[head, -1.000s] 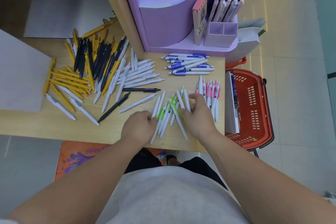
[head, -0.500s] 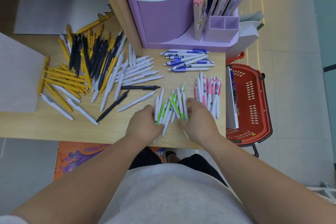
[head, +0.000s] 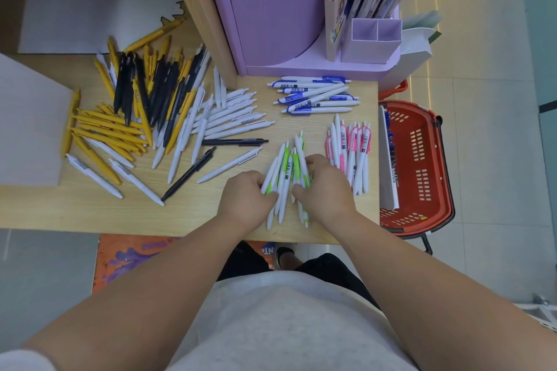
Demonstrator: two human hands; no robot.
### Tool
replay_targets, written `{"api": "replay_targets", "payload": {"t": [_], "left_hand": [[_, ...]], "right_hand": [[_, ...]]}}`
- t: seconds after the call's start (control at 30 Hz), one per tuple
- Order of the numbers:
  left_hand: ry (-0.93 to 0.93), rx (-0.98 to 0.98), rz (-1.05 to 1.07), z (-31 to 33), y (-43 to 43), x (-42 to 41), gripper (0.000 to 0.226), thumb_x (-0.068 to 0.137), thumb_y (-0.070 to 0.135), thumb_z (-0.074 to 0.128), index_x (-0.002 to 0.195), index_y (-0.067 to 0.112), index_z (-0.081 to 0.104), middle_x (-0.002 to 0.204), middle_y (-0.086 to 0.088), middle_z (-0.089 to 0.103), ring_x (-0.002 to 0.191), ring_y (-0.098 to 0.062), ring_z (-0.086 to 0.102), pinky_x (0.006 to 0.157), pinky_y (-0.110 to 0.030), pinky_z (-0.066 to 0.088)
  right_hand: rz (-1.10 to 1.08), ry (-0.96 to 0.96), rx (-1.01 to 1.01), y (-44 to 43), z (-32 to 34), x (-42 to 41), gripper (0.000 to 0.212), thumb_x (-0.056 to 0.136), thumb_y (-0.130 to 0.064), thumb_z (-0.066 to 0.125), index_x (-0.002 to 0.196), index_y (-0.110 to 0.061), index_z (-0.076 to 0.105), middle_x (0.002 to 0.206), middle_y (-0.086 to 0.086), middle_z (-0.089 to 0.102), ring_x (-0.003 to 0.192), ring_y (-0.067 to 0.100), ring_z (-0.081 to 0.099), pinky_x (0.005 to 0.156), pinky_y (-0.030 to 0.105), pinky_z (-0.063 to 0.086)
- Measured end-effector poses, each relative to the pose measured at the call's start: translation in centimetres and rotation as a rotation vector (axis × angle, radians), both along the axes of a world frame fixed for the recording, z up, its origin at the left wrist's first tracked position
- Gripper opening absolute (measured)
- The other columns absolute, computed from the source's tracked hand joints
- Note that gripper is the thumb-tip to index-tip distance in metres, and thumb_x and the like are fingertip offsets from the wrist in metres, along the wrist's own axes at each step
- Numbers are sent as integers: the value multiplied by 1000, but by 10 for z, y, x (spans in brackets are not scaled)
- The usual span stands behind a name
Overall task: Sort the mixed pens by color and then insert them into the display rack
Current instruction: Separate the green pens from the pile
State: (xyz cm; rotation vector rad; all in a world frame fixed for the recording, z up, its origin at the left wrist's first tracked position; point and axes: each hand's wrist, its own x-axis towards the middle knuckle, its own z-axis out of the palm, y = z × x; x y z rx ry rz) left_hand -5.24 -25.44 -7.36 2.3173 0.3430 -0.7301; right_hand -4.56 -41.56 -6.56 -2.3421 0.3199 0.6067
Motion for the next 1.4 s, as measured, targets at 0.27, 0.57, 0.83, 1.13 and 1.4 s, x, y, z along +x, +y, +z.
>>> {"api": "replay_targets", "payload": {"t": [0.27, 0.57, 0.83, 1.13, 1.4], "left_hand": [[-8, -12, 37, 5, -3, 12, 23, 98, 30, 53, 89, 17, 70, 78, 0, 69, 72, -15, 63, 65, -28, 49], [12, -21, 60, -3, 5, 12, 11, 85, 25, 71, 95, 24, 66, 88, 9, 70, 83, -15, 68, 77, -30, 54], [-89, -78, 37, -4, -4, 13, 29, 88, 16, 68, 117, 22, 65, 83, 8, 67, 80, -6, 62, 69, -21, 47], [-189, -40, 64, 2, -9, 12, 24, 90, 15, 65, 113, 19, 67, 78, -1, 64, 75, -16, 60, 64, -26, 45], [-141, -156, 22, -1, -12, 8, 39, 88, 3, 61, 120, 24, 68, 84, -4, 68, 78, -18, 64, 76, -31, 53]], "right_hand": [[-23, -44, 46, 1, 3, 6, 39, 88, -36, 71, 121, -16, 64, 94, 0, 66, 86, 14, 58, 73, 24, 42], [-41, 19, 10, -4, 7, 6, 43, 91, -26, 68, 131, -17, 56, 86, -7, 63, 79, 13, 59, 71, 25, 44], [-48, -29, -77, -5, 11, -11, 30, 91, -32, 66, 115, -14, 65, 94, -3, 65, 87, 17, 61, 77, 33, 52], [-54, -42, -17, -9, 14, -18, 43, 89, -32, 68, 126, -15, 58, 117, 4, 57, 93, 20, 62, 84, 37, 53], [-28, -4, -38, -13, 15, -17, 39, 90, -37, 66, 119, -12, 61, 111, 5, 59, 92, 20, 59, 82, 35, 51]]}}
